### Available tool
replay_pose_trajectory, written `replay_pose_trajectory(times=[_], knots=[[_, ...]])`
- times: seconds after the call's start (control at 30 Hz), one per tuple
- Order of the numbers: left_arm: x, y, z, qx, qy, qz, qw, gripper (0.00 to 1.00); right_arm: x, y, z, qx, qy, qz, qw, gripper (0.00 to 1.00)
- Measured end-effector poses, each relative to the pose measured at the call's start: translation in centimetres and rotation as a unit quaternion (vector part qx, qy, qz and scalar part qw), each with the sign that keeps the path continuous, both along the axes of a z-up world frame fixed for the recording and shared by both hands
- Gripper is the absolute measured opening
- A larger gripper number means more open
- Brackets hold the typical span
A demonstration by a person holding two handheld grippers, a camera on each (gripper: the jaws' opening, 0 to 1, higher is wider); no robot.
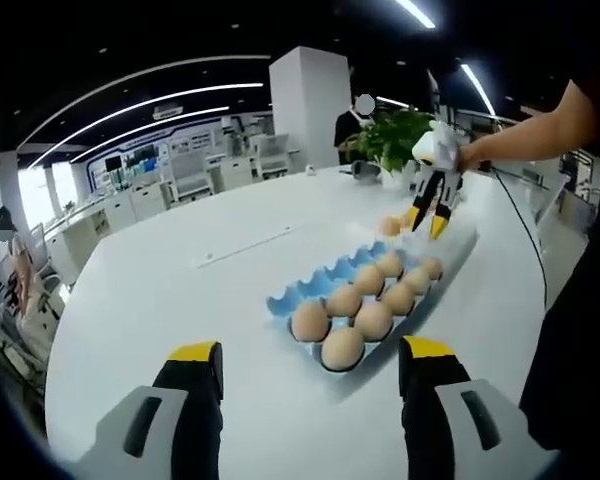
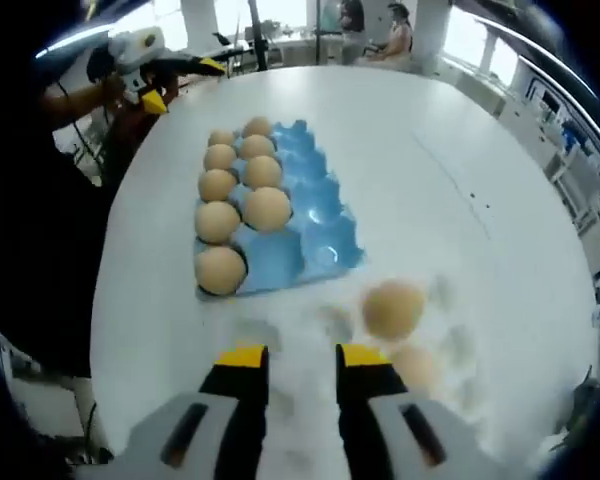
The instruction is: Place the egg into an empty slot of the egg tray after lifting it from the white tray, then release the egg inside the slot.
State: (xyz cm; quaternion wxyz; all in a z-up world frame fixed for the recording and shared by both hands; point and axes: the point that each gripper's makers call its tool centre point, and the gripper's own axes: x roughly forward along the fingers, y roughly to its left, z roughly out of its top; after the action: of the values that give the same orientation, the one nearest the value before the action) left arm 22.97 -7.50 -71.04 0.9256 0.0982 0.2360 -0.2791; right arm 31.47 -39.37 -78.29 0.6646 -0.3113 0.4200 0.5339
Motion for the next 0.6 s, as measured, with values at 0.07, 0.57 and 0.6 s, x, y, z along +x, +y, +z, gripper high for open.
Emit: replay_pose_trajectory(times=[0.07,0.57,0.6], knots=[[0.1,0.0,0.0,0.001,0.0,0.0,1.0,0.72,0.0,-1.9,0.0,-0.007,0.001,-0.018,0.9998,0.26],[0.2,-0.2,0.1,0.005,0.003,-0.001,1.0,0.72,2.1,-13.8,0.6,-0.085,-0.077,-0.136,0.9841,0.26],[0.2,-0.2,0.1,0.006,0.002,0.0,1.0,0.72,1.9,-14.0,0.5,-0.086,-0.074,-0.139,0.9838,0.26]])
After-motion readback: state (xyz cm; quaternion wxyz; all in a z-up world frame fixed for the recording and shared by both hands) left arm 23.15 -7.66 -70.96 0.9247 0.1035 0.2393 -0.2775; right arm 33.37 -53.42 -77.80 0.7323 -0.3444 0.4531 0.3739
